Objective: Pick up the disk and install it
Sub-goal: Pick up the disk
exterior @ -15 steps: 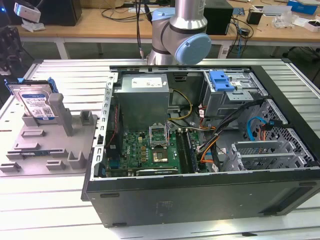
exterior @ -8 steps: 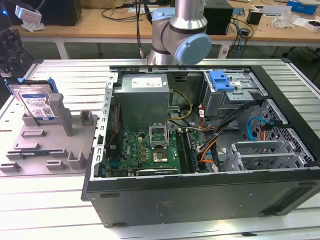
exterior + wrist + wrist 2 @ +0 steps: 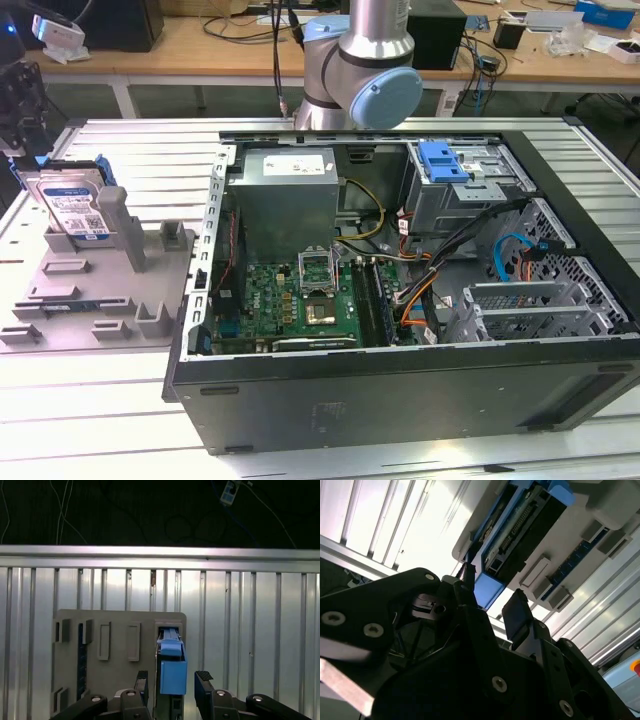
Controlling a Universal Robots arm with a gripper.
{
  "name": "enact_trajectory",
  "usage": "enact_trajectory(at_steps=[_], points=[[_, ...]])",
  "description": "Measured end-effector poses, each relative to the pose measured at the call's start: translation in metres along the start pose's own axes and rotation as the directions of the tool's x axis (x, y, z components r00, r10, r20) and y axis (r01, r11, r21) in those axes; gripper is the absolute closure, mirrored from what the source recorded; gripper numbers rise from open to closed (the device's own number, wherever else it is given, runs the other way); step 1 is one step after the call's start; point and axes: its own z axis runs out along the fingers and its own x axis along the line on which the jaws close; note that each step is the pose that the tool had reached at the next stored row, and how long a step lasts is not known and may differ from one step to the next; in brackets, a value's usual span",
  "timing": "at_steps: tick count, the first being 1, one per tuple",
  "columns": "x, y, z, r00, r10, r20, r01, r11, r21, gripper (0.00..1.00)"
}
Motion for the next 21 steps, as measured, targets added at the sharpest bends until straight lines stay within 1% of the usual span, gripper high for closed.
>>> enact_trajectory(at_steps=[14,21], points=[[-0.0005,-0.0003,0.0112,1.0,0.0,-0.0017,0.0,1.0,-0.0001,0.51],[-0.0008,-0.0001,0.0166,1.0,0.0,-0.0038,0.0,1.0,-0.0001,0.51]])
